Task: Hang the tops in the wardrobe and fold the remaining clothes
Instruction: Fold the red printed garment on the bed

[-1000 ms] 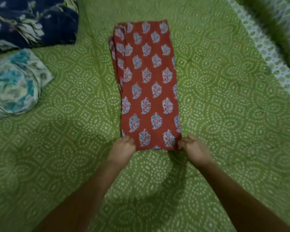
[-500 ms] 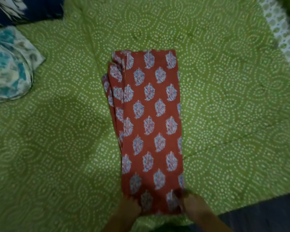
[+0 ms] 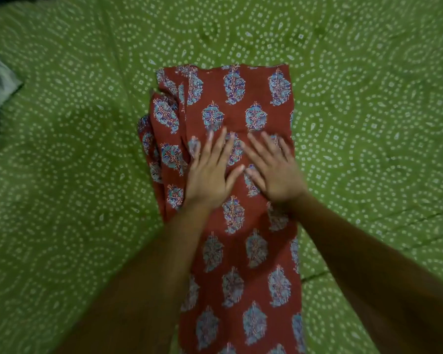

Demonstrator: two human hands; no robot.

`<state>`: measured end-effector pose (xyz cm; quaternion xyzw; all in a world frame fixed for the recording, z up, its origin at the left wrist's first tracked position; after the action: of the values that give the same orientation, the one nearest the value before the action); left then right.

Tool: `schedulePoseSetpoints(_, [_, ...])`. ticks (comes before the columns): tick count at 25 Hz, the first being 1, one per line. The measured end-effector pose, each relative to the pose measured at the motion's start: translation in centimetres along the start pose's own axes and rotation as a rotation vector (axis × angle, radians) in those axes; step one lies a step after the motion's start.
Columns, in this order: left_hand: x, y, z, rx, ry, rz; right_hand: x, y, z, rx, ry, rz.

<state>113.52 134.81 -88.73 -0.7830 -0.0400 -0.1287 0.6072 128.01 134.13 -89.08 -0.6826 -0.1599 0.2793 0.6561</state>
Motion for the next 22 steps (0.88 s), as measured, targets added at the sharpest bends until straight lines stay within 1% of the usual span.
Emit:
schedulePoseSetpoints(1, [-0.7, -0.9, 2.9, 0.074, -0.007, 0.090, 2.5, -0.1, 2.2, -0.041, 0.013, -0.008])
schedulePoseSetpoints(2, [-1.7, -2.2, 6.3, 0.165, -0.053, 0.111, 4.5, 0.0, 3.3, -0.005, 0.031, -0.096])
schedulePoseSetpoints(3, [-2.6, -3.5, 9.3, 0.203, -0.117, 0.110, 7.6, -1.1, 4.9, -0.021, 0.142, -0.120])
schedulePoseSetpoints(4, [-3.7, -3.9, 11.6, 0.218, -0.200, 0.099, 10.7, -2.0, 6.7, 0.028, 0.220, -0.104])
schedulePoseSetpoints(5, [-4.9, -4.4, 13.0, 0.210, -0.303, 0.070, 12.4, -2.9, 8.1, 0.041, 0.308, -0.077])
schedulePoseSetpoints(6, [-5.6, -4.7, 13.6, 0.217, -0.396, 0.052, 13.2, -2.9, 8.4, 0.041, 0.432, -0.054])
schedulePoseSetpoints(7, [-5.4, -5.2, 13.5, 0.222, -0.448, 0.028, 12.8, -3.0, 8.2, 0.073, 0.531, -0.038])
schedulePoseSetpoints(8, [-4.8, -5.7, 12.8, 0.231, -0.460, 0.034, 11.6, -3.2, 8.1, 0.104, 0.587, -0.048])
schedulePoseSetpoints(9, [-3.6, -5.7, 11.1, 0.243, -0.423, 0.050, 9.3, -3.2, 7.5, 0.141, 0.595, -0.061])
schedulePoseSetpoints(10, [-1.9, -5.0, 8.4, 0.253, -0.321, 0.085, 6.3, -2.9, 6.6, 0.164, 0.561, -0.046])
schedulePoseSetpoints(11, [-0.3, -3.4, 4.6, 0.236, -0.189, 0.124, 2.3, -2.2, 5.0, 0.153, 0.485, -0.021])
schedulePoseSetpoints(12, [0.7, -1.4, 0.1, 0.180, -0.076, 0.142, -2.0, -0.7, 2.6, 0.116, 0.390, 0.034])
schedulePoseSetpoints(14, [0.7, 2.3, -9.6, 0.069, 0.071, 0.127, -9.6, 1.9, -4.3, -0.015, 0.267, 0.102])
schedulePoseSetpoints(15, [0.1, 3.7, -14.2, 0.024, 0.131, 0.119, -12.2, 2.7, -8.0, -0.071, 0.222, 0.116])
schedulePoseSetpoints(17, [-1.2, 6.1, -23.5, -0.091, 0.273, 0.190, -17.2, 3.6, -15.2, -0.162, 0.105, 0.117])
schedulePoseSetpoints(18, [-1.9, 7.1, -28.0, -0.157, 0.362, 0.220, -19.3, 3.8, -18.4, -0.214, 0.003, 0.112])
schedulePoseSetpoints(20, [-3.3, 8.4, -36.3, -0.274, 0.571, 0.265, -23.0, 3.5, -23.9, -0.271, -0.257, 0.120])
schedulePoseSetpoints(22, [-4.5, 8.3, -41.7, -0.373, 0.763, 0.274, -24.8, 2.8, -27.6, -0.296, -0.464, 0.117])
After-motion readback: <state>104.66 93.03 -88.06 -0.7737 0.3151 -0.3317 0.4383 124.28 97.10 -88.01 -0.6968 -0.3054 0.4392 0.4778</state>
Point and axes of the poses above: each hand's wrist, its own z-axis towards the middle knuckle, its own y-axis out of the palm, x = y × z, the point moved 6 cm from there along z, towards the middle knuckle, and after that the axes turned 15 degrees about -y, right-handed, at the moved point
